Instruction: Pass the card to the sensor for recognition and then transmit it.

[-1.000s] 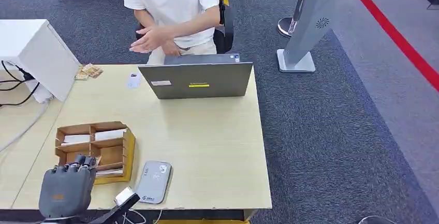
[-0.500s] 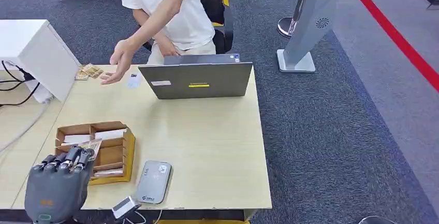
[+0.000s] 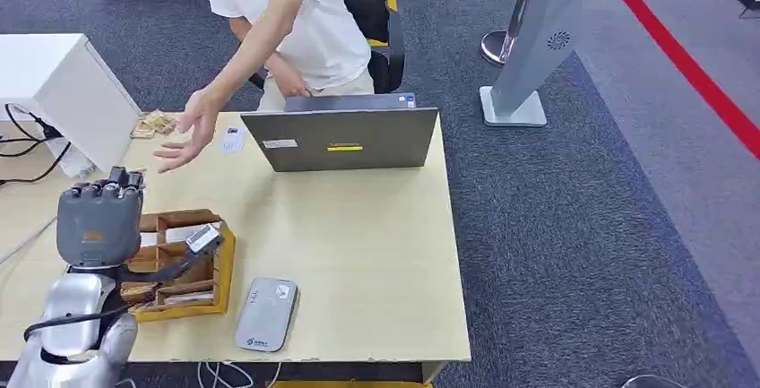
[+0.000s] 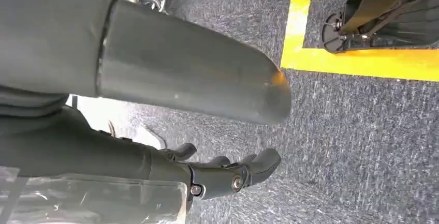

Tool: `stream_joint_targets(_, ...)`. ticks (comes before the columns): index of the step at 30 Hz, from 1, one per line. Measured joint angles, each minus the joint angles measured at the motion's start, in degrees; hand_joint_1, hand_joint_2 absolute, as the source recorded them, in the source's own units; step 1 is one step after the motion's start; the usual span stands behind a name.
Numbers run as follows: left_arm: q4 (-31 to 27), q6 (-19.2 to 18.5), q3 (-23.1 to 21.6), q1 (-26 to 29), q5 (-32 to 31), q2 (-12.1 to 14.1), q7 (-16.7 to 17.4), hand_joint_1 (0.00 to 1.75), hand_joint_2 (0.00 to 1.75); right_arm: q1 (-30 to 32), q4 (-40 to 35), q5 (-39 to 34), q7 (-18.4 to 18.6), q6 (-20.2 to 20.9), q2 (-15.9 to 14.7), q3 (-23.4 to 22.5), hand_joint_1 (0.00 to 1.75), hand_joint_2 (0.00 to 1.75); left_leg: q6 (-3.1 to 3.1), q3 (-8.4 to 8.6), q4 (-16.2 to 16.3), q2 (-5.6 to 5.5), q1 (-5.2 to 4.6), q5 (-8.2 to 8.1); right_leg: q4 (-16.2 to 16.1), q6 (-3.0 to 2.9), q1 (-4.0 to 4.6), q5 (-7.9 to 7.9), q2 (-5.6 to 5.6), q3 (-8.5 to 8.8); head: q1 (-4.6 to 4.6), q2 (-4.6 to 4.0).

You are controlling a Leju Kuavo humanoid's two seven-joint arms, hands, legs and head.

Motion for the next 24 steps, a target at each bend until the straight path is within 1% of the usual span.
stream_joint_targets(4, 5.52, 0.02, 0.59, -2.65, -0.17, -0.50, 0.02, 1.75, 1.75, 0.00, 0.02, 0.15, -0.02, 0.00, 0.00, 0.70, 0.00, 0.00, 0.00, -0.02, 0.00, 0.01, 0.00, -0.01, 0.00, 0.00, 0.00, -0.01, 0.02, -0.03, 0.00, 0.00)
stream_joint_targets(10, 10.50, -0.20, 0.94, -5.36, -0.57, -1.03, 0.26, 1.75, 1.75, 0.03, 0.02, 0.85, 0.15, 0.17, 0.00, 1.33, 0.00, 0.00, 0.00, -0.05, 0.00, 0.00, 0.00, -0.01, 0.00, 0.00, 0.00, -0.01, 0.02, -0.06, 0.00, 0.00)
stream_joint_targets(18, 12.41, -0.35, 0.94, -6.13, -0.44, -1.44, 0.26, 1.75, 1.75, 0.08, 0.02, 1.00, 0.13, 0.17, -0.02, 2.08, 0.00, 0.00, 0.00, -0.05, 0.00, 0.03, 0.00, -0.01, 0.00, 0.00, 0.00, -0.01, 0.07, -0.07, 0.00, 0.00)
stream_joint_targets(19, 12.49, -0.35, 0.94, -6.13, -0.37, -1.46, 0.26, 0.00, 1.75, 0.07, 0.02, 1.00, 0.13, 0.18, -0.02, 2.08, 0.00, 0.00, 0.00, -0.05, 0.00, 0.03, 0.00, -0.01, 0.00, 0.00, 0.00, -0.01, 0.08, -0.07, -0.02, 0.00)
stream_joint_targets(24, 12.63, -1.14, 0.94, -5.99, 0.96, -1.57, -0.15, 0.00, 1.75, 0.07, 0.02, 1.00, 0.13, 0.24, -0.02, 2.10, 0.00, 0.00, 0.00, -0.06, -0.01, 0.03, 0.00, -0.01, 0.00, 0.00, 0.00, -0.01, 0.07, -0.08, 0.00, 0.00)
